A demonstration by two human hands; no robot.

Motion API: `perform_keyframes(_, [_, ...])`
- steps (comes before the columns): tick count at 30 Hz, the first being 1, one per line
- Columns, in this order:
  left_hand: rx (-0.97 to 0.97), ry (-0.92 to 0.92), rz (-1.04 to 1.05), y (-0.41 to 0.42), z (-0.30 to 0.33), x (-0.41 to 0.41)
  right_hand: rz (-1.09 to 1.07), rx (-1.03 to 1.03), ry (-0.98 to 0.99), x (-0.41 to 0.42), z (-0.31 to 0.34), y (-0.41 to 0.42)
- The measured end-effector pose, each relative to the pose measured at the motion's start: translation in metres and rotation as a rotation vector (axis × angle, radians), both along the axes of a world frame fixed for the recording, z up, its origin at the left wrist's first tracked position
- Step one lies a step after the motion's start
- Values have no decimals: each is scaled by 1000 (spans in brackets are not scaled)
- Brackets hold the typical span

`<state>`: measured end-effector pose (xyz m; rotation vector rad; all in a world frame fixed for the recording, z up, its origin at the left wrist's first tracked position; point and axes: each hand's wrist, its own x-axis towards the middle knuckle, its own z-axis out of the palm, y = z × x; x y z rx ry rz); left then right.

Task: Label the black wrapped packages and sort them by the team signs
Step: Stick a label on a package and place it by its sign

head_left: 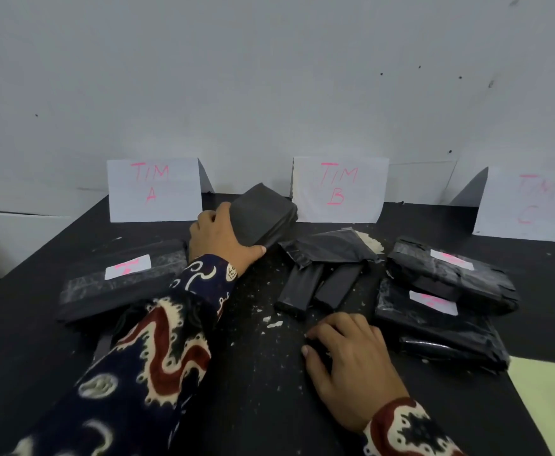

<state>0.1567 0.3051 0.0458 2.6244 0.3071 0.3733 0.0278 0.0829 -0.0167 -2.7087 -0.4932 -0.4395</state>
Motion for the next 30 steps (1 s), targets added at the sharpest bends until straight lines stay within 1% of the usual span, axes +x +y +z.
perform_keyframes(3, [-14,-135,-71,-6,8,-35,15,22,-9,-1,2,0])
perform_keyframes(4, [-31,-164,-107,-8,10,-49,25,59,-20,-2,3,-1])
perform_keyframes(6, [-86,-190,-196,-11,10,-80,32,201,-66,-7,7,-6])
perform_keyframes(10, [-209,-174,-405,-12,1,-139,-91,507,-250,-25,26,-24])
perform_keyframes(12, [-213,-136,-496,-12,-5,-159,-140,675,-285,-39,34,-34])
perform_keyframes(14, [-217,-66,-590,-16,-8,-173,-165,741,-266,-53,35,-42])
perform_keyframes(16, [-225,-11,-680,-21,-10,-180,-169,736,-214,-67,29,-48])
perform_keyframes(18, [-219,28,-727,-25,-12,-182,-172,689,-163,-79,21,-53])
perform_keyframes(22, [-183,88,-764,-32,-18,-179,-226,579,-77,-93,11,-64])
perform_keyframes(25, [-132,171,-780,-36,-21,-177,-246,509,-25,-97,10,-67])
perform_keyframes(27, [-106,200,-783,-38,-23,-176,-244,472,-23,-97,10,-67])
perform_keyframes(30, [-62,192,-774,-39,-24,-176,-251,471,-25,-98,11,-66])
